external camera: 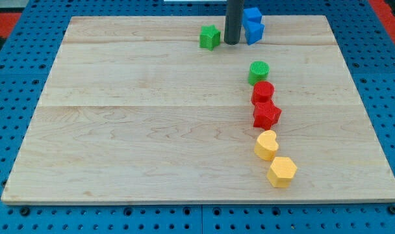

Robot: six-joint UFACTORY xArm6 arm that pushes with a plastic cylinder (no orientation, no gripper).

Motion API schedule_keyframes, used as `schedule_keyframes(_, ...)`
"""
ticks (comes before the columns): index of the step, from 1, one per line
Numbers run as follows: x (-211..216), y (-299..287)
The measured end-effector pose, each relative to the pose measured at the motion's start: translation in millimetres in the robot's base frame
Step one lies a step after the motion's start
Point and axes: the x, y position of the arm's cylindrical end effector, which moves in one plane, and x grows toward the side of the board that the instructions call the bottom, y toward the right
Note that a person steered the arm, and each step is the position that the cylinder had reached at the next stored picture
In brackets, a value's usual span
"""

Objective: Push green star slightly towards the left

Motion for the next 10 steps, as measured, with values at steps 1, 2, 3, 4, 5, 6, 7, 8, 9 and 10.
schedule_keyframes(1,-11,3)
schedule_keyframes(2,-19,1)
schedule_keyframes(3,-10,-22)
schedule_keyframes(4,0,-34)
schedule_keyframes(5,0,-48)
schedule_keyframes(6,0,-55)
schedule_keyframes(7,0,-57)
schedule_keyframes(8,0,-57)
schedule_keyframes(9,2,-76)
schedule_keyframes(10,2,-127)
